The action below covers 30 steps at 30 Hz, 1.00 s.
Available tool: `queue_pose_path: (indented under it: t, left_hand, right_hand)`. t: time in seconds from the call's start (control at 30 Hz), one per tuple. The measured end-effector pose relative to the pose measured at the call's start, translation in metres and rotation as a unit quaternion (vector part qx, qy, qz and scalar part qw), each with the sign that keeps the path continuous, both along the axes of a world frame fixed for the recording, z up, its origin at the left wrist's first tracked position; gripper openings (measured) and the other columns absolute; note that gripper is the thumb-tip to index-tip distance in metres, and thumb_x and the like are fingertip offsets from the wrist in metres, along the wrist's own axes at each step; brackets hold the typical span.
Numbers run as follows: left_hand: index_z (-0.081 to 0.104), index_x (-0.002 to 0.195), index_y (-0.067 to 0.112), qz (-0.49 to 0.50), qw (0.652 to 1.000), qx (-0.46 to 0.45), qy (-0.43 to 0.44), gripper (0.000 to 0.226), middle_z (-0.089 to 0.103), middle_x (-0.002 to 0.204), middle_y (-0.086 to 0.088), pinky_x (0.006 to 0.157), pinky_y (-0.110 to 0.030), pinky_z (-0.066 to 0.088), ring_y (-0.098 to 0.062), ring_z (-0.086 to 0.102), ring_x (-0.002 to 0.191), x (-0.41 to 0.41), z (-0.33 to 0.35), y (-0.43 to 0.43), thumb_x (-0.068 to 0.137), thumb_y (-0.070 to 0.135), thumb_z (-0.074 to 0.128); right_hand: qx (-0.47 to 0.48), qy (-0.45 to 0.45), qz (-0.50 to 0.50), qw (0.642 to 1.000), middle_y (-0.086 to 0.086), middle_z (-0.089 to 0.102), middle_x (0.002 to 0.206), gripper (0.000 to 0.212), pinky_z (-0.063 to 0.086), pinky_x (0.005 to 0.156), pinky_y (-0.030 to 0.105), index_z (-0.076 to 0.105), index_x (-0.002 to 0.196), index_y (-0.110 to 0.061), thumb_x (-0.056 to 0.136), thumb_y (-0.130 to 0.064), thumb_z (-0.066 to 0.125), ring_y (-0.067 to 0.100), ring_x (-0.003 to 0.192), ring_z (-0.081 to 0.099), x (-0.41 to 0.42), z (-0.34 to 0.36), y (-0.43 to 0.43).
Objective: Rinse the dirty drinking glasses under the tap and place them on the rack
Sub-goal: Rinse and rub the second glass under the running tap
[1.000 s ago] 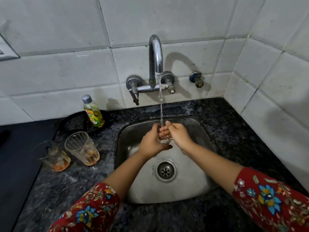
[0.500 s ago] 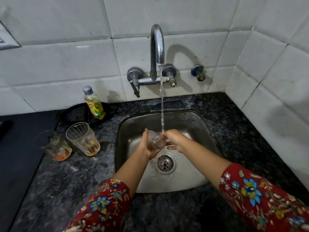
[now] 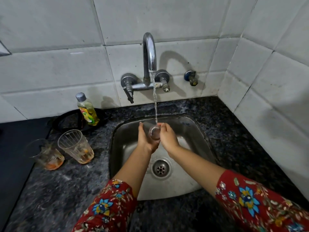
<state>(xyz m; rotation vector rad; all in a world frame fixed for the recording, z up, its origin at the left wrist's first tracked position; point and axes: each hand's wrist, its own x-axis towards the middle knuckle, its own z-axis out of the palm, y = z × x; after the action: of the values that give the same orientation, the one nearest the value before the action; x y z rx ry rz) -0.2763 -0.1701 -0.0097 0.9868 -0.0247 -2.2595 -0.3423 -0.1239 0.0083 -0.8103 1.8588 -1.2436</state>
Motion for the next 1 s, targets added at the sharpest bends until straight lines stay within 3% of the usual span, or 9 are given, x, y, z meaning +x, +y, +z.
queue_pose_path:
  t: [0.17, 0.3, 0.4, 0.5, 0.6, 0.77, 0.83, 0.93, 1.0]
  left_hand:
    - [0.064, 0.094, 0.009, -0.1, 0.977, -0.184, -0.033, 0.065, 0.071, 0.082, -0.009, 0.079, -0.032, 0.056, -0.02, 0.068, 0.079, 0.01, -0.006, 0.001, 0.088, 0.068, 0.038]
    - [0.059, 0.116, 0.004, -0.094, 0.93, -0.284, -0.213, 0.07, 0.068, 0.098, -0.011, 0.072, -0.032, 0.055, -0.021, 0.069, 0.083, 0.009, -0.01, -0.001, 0.078, 0.064, 0.059]
    - [0.043, 0.134, 0.0, -0.074, 0.921, -0.287, -0.254, 0.092, 0.062, 0.109, -0.019, 0.074, -0.031, 0.052, -0.027, 0.066, 0.095, 0.001, -0.011, 0.0, 0.068, 0.056, 0.075]
    - [0.052, 0.12, 0.001, -0.091, 0.904, -0.312, -0.278, 0.057, 0.063, 0.081, -0.008, 0.054, -0.019, 0.05, -0.011, 0.063, 0.062, -0.008, -0.004, 0.001, 0.079, 0.032, 0.075]
    - [0.067, 0.089, 0.004, -0.084, 0.887, -0.315, -0.328, 0.021, 0.068, 0.074, -0.01, 0.055, -0.023, 0.054, -0.015, 0.066, 0.058, -0.007, 0.009, -0.001, 0.075, 0.014, 0.078]
    - [0.067, 0.097, 0.01, -0.211, 0.923, -0.264, -0.185, 0.039, 0.067, 0.084, -0.009, 0.075, -0.033, 0.055, -0.021, 0.064, 0.075, 0.018, 0.014, -0.029, 0.066, 0.03, 0.081]
    - [0.066, 0.099, 0.008, -0.195, 0.92, -0.266, -0.213, 0.057, 0.068, 0.09, -0.01, 0.07, -0.032, 0.056, -0.021, 0.066, 0.078, 0.014, 0.012, -0.029, 0.052, 0.033, 0.087]
    - [0.066, 0.101, 0.006, -0.13, 0.919, -0.241, -0.285, 0.056, 0.071, 0.095, -0.013, 0.063, -0.03, 0.055, -0.023, 0.069, 0.08, 0.005, 0.009, -0.029, 0.057, 0.032, 0.089]
    - [0.067, 0.093, 0.008, -0.147, 0.916, -0.238, -0.287, 0.048, 0.07, 0.09, -0.01, 0.062, -0.028, 0.052, -0.02, 0.068, 0.074, 0.005, 0.012, -0.034, 0.058, 0.035, 0.087]
  right_hand:
    - [-0.135, 0.206, 0.086, 0.965, 0.005, 0.052, 0.129, 0.034, 0.042, 0.102, 0.031, 0.051, 0.129, -0.016, 0.102, -0.024, 0.033, 0.017, 0.119, 0.05, -0.008, -0.021, 0.038]
    - [-0.055, 0.193, 0.182, 0.963, 0.004, 0.032, 0.151, 0.048, 0.026, 0.105, 0.017, 0.027, 0.147, -0.013, 0.101, -0.021, 0.035, 0.016, 0.136, 0.035, -0.019, -0.02, 0.05]
    - [0.044, 0.214, 0.219, 0.951, 0.009, 0.023, 0.154, 0.078, 0.037, 0.102, 0.024, 0.007, 0.151, -0.013, 0.09, -0.011, 0.056, 0.023, 0.135, 0.037, -0.018, -0.022, 0.043]
    - [0.076, 0.272, 0.132, 0.95, 0.008, 0.052, 0.131, 0.072, 0.051, 0.085, 0.03, 0.034, 0.135, -0.016, 0.075, -0.022, 0.072, 0.023, 0.111, 0.057, -0.011, -0.02, 0.03]
    - [0.088, 0.21, 0.107, 0.968, 0.002, 0.063, 0.107, 0.056, 0.048, 0.07, 0.026, 0.046, 0.119, -0.013, 0.072, -0.024, 0.075, 0.019, 0.095, 0.063, -0.004, -0.012, 0.017]
    - [0.052, -0.236, 0.187, 0.952, 0.015, 0.061, 0.079, 0.023, 0.052, 0.059, 0.026, 0.061, 0.095, 0.0, 0.076, 0.013, 0.062, 0.019, 0.066, 0.06, -0.02, 0.004, 0.012]
    - [0.07, -0.178, 0.16, 0.969, 0.012, 0.063, 0.085, 0.032, 0.054, 0.058, 0.026, 0.058, 0.102, -0.007, 0.075, 0.007, 0.067, 0.018, 0.069, 0.062, -0.017, 0.003, 0.007]
    - [0.098, 0.082, 0.1, 0.987, 0.004, 0.063, 0.095, 0.041, 0.051, 0.052, 0.025, 0.053, 0.107, -0.017, 0.072, -0.012, 0.073, 0.019, 0.077, 0.066, -0.003, -0.002, -0.002]
    - [0.089, -0.003, 0.116, 0.989, 0.005, 0.064, 0.088, 0.034, 0.049, 0.048, 0.023, 0.055, 0.106, -0.014, 0.076, -0.01, 0.069, 0.016, 0.069, 0.064, -0.005, -0.002, -0.007]
